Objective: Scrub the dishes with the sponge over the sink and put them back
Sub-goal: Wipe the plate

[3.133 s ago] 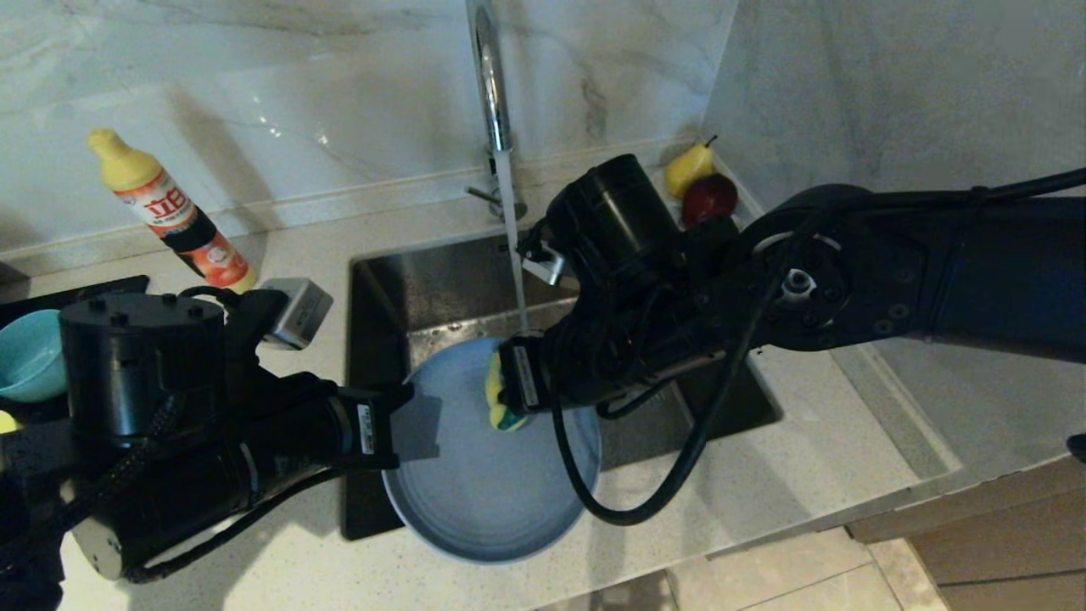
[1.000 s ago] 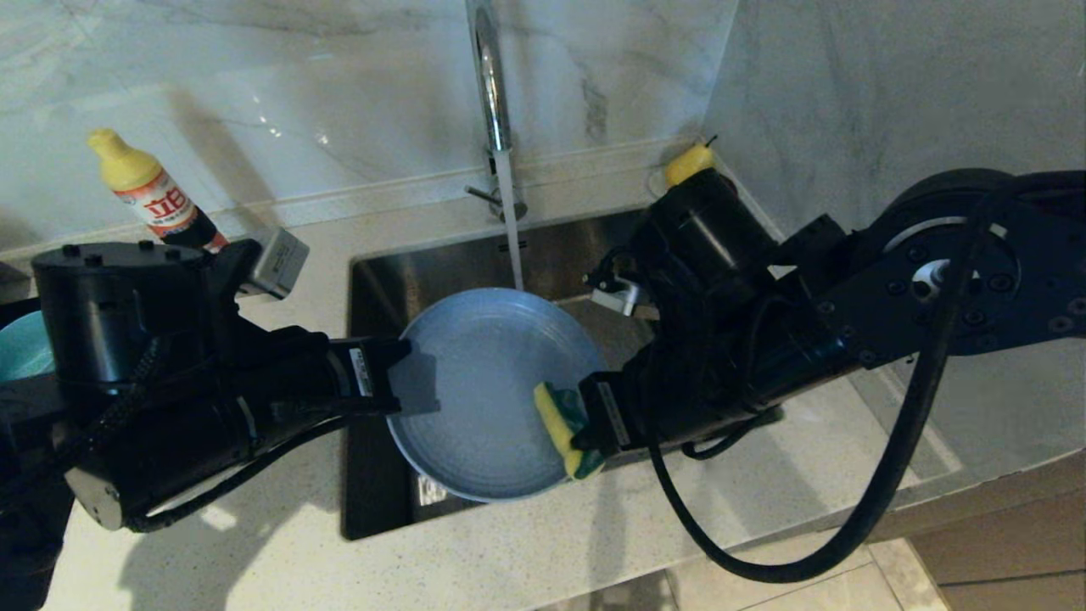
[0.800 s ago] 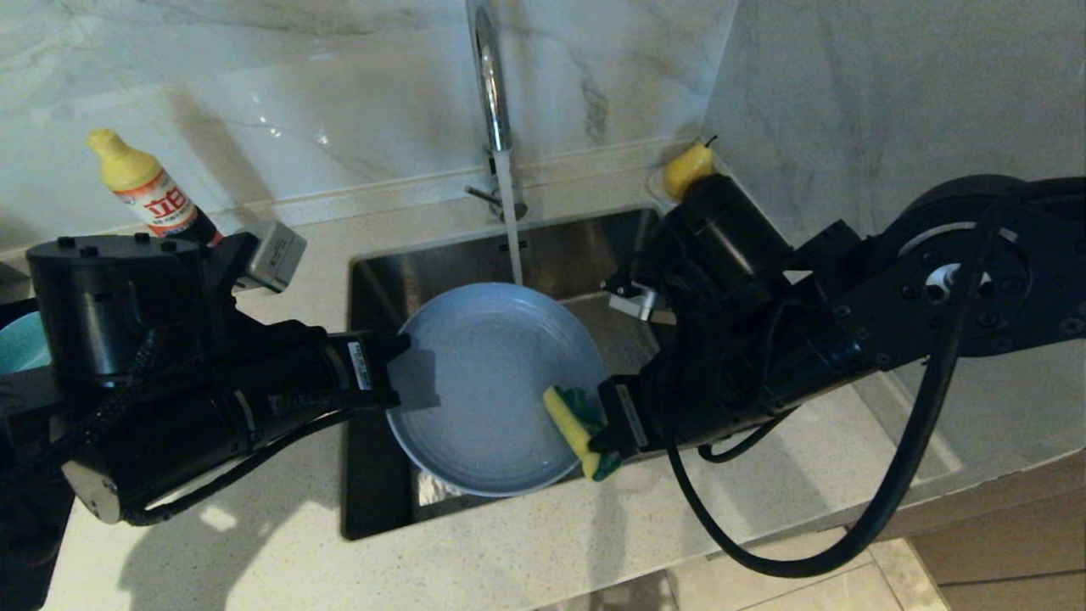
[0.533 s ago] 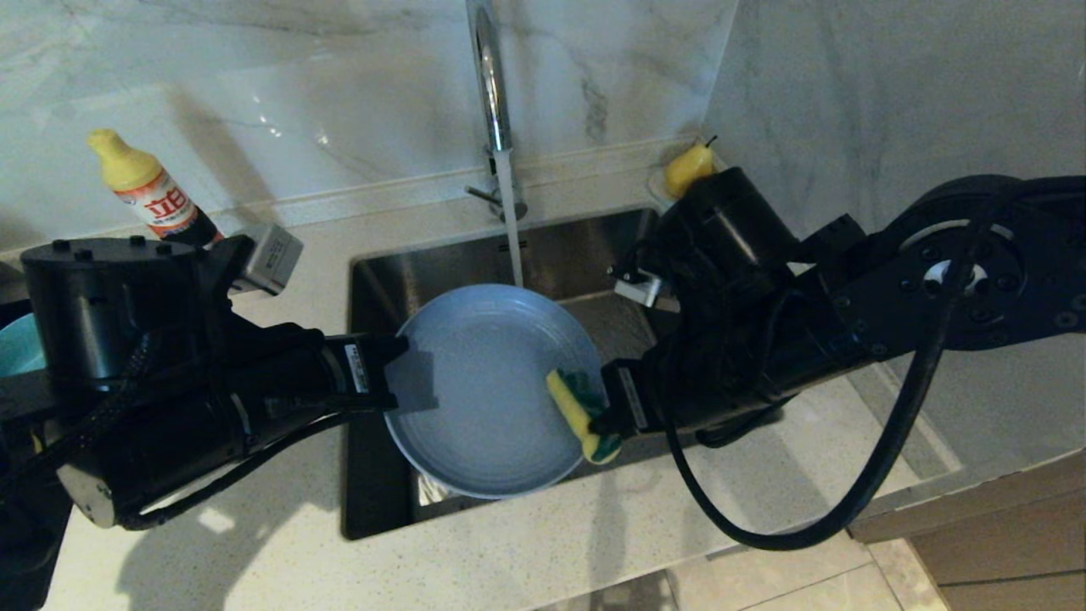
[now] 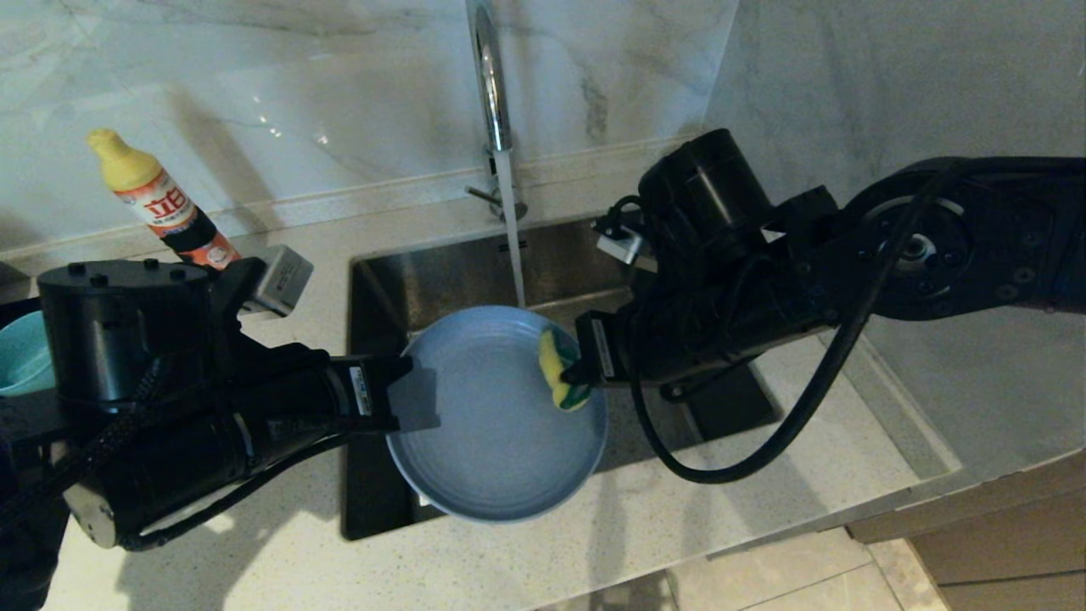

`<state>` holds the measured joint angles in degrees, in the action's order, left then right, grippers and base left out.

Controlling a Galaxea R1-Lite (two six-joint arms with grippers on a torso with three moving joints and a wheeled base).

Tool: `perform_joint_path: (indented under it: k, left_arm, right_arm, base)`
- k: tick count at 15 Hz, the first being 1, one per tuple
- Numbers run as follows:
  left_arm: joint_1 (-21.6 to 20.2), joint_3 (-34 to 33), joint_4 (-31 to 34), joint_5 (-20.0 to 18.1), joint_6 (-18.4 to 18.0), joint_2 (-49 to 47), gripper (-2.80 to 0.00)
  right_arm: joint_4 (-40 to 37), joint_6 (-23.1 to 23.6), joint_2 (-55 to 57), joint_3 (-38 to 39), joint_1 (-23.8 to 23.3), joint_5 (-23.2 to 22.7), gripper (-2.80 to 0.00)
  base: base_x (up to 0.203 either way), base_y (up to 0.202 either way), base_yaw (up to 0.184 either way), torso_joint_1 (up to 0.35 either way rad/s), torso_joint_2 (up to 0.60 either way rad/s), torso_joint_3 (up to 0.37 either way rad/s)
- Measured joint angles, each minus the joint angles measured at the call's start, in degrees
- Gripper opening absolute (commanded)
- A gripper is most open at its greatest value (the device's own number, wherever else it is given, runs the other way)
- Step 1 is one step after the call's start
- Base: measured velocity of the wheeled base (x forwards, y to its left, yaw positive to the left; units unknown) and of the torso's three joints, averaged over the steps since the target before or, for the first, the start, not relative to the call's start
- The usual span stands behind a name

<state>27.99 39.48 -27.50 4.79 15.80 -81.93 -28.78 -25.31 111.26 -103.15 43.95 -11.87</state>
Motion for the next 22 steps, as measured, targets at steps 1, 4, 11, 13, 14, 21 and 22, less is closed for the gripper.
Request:
perform_joint_path:
  k: [1, 4, 11, 13, 14, 21, 22]
  left_arm:
    - [0.0, 0.0, 0.0, 0.0, 0.0, 0.0, -2.8]
    - [0.1, -0.1, 0.0, 0.0, 0.1, 0.0, -2.8]
    - [0.3, -1.0, -0.6, -0.3, 0.2, -0.5, -2.8]
    - [0.3, -1.1, -0.6, -0.4, 0.2, -0.6, -2.8]
    - [0.3, -1.1, -0.6, -0.4, 0.4, -0.6, -2.8]
    - [0.2, -1.1, -0.4, -0.2, 1.0, 0.3, -2.8]
    - [0.2, -1.1, -0.4, -0.2, 1.0, 0.5, -2.8]
  right_arm:
    - [-0.2, 0.0, 0.7, -1.4, 0.3, 0.0, -2.8]
    - [-1.4, 0.1, 2.4, -4.8, 2.4, 0.0, -2.8]
    - [-1.4, 0.5, 4.5, -7.5, 6.4, 0.0, -2.8]
    - [-1.3, 0.5, 4.5, -7.6, 7.5, -0.2, -2.8]
    - [-1.4, 0.4, 4.4, -7.6, 8.4, -0.3, -2.8]
    - [-2.6, 0.4, 2.9, -6.0, 12.1, -0.2, -2.8]
    - [-2.4, 0.5, 3.0, -6.0, 11.8, -0.2, -2.8]
  base:
    - [0.0, 0.0, 0.0, 0.0, 0.0, 0.0]
    - [0.0, 0.0, 0.0, 0.0, 0.0, 0.0]
    - [0.0, 0.0, 0.0, 0.0, 0.0, 0.0]
    - [0.0, 0.0, 0.0, 0.0, 0.0, 0.0]
    - [0.0, 0.0, 0.0, 0.0, 0.0, 0.0]
    - [0.0, 0.0, 0.0, 0.0, 0.0, 0.0]
    - [0.0, 0.0, 0.0, 0.0, 0.0, 0.0]
